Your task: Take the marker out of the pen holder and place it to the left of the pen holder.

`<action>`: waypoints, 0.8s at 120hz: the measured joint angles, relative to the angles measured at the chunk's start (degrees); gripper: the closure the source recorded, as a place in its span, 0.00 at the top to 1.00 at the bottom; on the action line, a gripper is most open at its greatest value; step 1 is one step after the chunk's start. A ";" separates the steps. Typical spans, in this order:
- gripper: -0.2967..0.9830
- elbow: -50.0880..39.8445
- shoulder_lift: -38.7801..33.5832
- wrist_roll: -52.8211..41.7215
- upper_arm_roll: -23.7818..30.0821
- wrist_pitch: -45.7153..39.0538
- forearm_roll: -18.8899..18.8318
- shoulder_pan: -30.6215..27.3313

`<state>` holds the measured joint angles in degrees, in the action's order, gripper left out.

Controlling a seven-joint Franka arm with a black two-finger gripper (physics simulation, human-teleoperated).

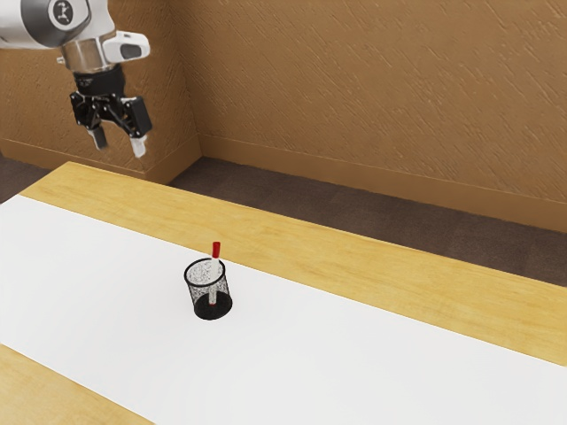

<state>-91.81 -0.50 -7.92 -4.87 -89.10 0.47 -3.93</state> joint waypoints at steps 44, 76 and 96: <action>0.77 18.15 19.15 -0.57 5.47 2.85 -3.38 2.69; 0.77 22.86 29.13 -0.05 5.96 7.99 -2.86 3.84; 0.77 27.99 36.66 0.00 5.94 10.45 -2.91 3.84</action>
<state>-63.82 36.15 -7.92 1.08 -78.65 -2.44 -0.09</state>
